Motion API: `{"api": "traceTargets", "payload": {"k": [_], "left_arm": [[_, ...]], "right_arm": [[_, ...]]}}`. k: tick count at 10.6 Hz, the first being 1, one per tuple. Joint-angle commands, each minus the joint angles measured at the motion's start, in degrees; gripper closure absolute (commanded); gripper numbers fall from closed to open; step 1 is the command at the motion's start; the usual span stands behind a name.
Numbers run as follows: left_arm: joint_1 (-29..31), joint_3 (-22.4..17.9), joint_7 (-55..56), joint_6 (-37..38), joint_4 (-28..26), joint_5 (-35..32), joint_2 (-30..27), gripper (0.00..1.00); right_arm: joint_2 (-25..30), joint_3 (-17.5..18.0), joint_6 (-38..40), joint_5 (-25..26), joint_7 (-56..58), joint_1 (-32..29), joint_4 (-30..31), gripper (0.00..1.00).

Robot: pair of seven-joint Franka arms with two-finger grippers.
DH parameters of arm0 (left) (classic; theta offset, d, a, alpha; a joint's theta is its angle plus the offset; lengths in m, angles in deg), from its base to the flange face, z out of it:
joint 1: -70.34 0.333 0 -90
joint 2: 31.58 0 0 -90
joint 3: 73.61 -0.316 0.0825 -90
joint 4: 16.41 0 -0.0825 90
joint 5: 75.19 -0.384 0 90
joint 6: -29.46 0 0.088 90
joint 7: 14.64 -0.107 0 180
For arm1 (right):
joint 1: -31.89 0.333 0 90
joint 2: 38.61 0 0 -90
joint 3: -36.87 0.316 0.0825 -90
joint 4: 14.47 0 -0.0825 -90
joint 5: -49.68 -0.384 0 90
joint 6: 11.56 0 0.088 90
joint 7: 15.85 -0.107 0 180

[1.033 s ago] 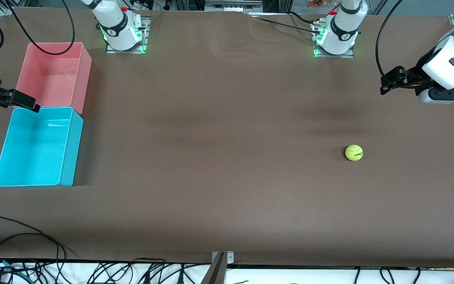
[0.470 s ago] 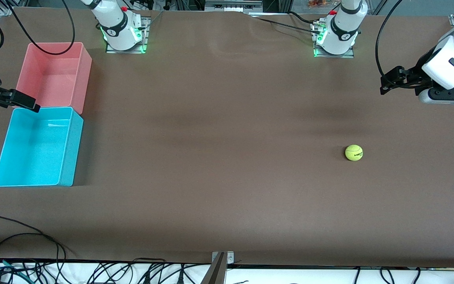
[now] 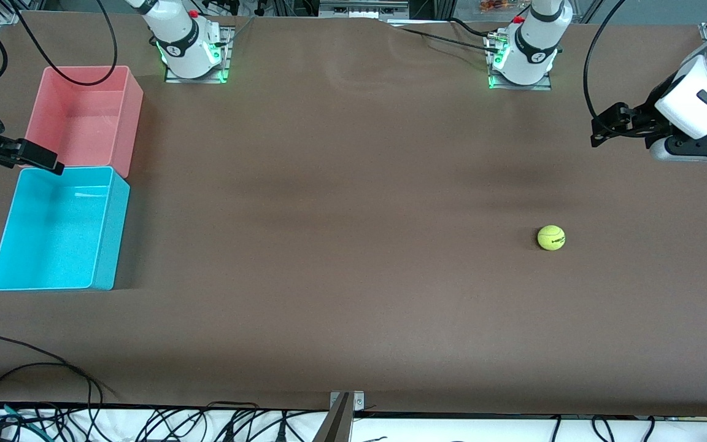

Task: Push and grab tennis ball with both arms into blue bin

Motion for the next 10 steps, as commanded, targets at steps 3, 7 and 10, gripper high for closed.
{"api": "traceTargets", "payload": {"k": [3, 7, 10], "left_arm": [[-0.1, -0.07, 0.05, 0.89, 0.91, -0.31, -0.04, 0.0], [0.33, -0.42, -0.04, -2.7, 0.03, -0.4, -0.65, 0.0], [0.51, -0.68, -0.04, -4.03, -1.55, -0.4, -0.56, 0.0]], "right_arm": [[-0.53, -0.01, 0.94, -1.0, -0.76, 0.22, -1.6, 0.0], [-0.44, 0.08, 1.2, -0.99, -0.5, 0.22, -1.6, 0.0], [-0.35, -0.01, 1.2, -0.99, -0.5, 0.13, -2.12, 0.0]]}}
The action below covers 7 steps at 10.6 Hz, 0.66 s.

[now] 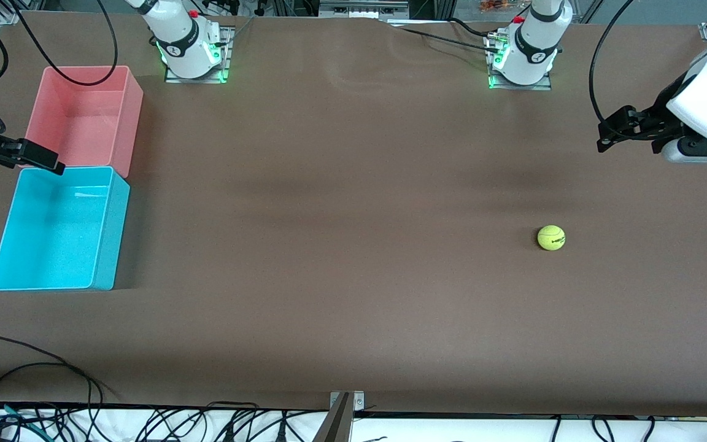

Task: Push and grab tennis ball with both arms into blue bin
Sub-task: 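Lower the left gripper beside the yellow-green tennis ball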

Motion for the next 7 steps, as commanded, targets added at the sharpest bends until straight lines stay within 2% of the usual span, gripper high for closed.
{"api": "traceTargets", "payload": {"k": [1, 3, 7], "left_arm": [[0.16, -0.1, -0.04, -1.65, -1.63, -0.4, -0.41, 0.0], [0.16, -0.1, -0.04, -2.79, -4.17, -0.4, -0.24, 0.0], [0.16, -0.1, -0.04, -5.34, -4.45, -2.85, 0.37, 0.0]], "right_arm": [[-0.44, 0.01, 1.11, -0.97, -0.76, 0.09, -1.88, 0.0], [-0.44, -0.08, 1.11, -0.97, -0.5, -0.09, -1.97, 0.0], [-0.44, -0.08, 1.29, -1.05, 0.11, 0.0, -1.97, 0.0]]}}
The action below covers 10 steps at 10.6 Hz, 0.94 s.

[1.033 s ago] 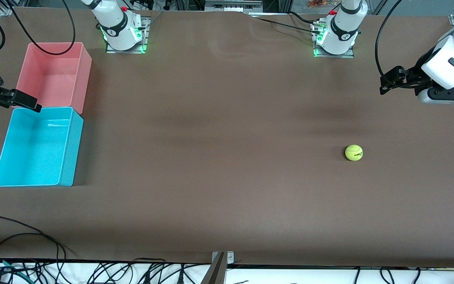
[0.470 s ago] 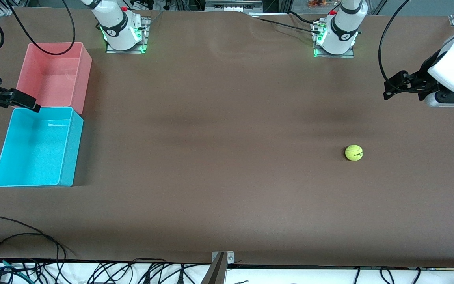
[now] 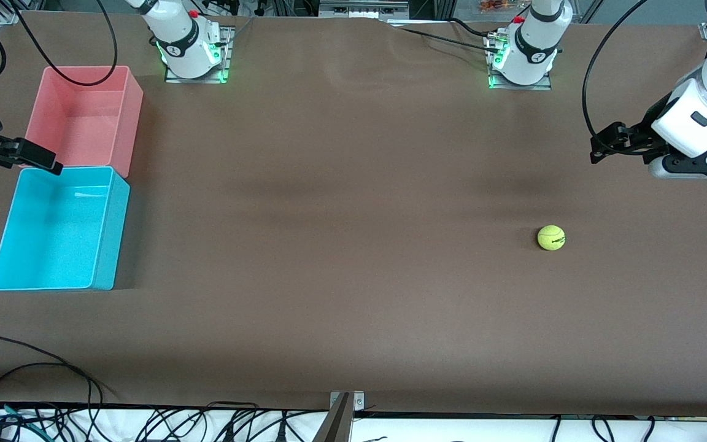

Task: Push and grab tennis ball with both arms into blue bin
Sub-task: 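Lower the left gripper beside the yellow-green tennis ball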

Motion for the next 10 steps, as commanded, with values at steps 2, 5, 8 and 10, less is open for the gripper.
{"api": "traceTargets", "payload": {"k": [2, 5, 8, 10], "left_arm": [[0.07, -0.06, -0.04, -4.01, -1.76, -2.24, 1.15, 0.0], [0.07, -0.06, -0.74, -6.04, -3.61, -4.96, 3.34, 0.0], [0.16, -0.06, -0.31, -7.18, -5.54, -5.14, 3.97, 0.0], [1.38, -0.06, -0.83, -9.89, -7.64, -5.05, 3.44, 0.0]], "right_arm": [[-0.44, -0.08, 1.46, -1.14, 0.11, -0.08, -1.53, 0.0], [-0.44, -0.08, 1.29, -1.74, -0.24, 0.01, -1.53, 0.0], [-0.79, -0.08, 1.29, -2.63, -0.24, -0.08, -1.53, 0.0], [-0.88, -0.08, 0.93, -2.45, -0.33, -0.08, -1.53, 0.0]]}}
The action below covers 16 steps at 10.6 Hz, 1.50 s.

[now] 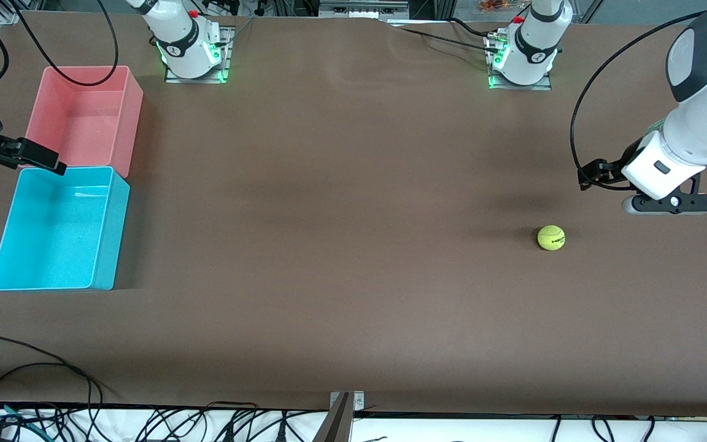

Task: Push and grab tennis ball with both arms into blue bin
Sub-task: 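Lower the left gripper beside the yellow-green tennis ball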

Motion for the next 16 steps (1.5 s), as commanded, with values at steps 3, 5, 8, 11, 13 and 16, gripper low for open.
{"api": "traceTargets", "payload": {"k": [3, 5, 8, 11, 13, 16], "left_arm": [[1.9, -1.33, -0.78, -7.76, -6.84, -1.39, -1.27, 0.0], [1.9, -3.17, -0.78, -13.13, -10.8, -1.39, -1.1, 0.0], [1.9, -3.36, -0.69, -18.93, -14.76, -1.21, -0.75, 0.0], [1.81, -3.36, -0.78, -27.8, -20.46, -0.6, -0.57, 0.0], [1.81, -3.36, -0.86, -33.08, -23.28, -0.51, 0.48, 0.0], [1.81, -3.36, -0.86, -40.46, -27.06, -0.51, 1.63, 0.0]], "right_arm": [[-0.75, -0.16, 1.08, -0.84, -0.42, -0.08, -1.51, 0.0], [-0.75, -0.16, 0.9, -0.76, -0.33, -0.16, -1.51, 0.0], [-1.27, -0.33, 0.64, -0.84, -0.42, -0.43, -1.51, 0.0], [-1.54, -0.25, 0.55, -0.67, -0.77, -0.17, -1.51, 0.0], [-1.54, -0.33, 0.46, -0.84, -0.95, -0.34, -1.51, 0.0], [-1.98, -0.25, 0.46, -0.76, -0.51, -0.25, -1.51, 0.0]]}}
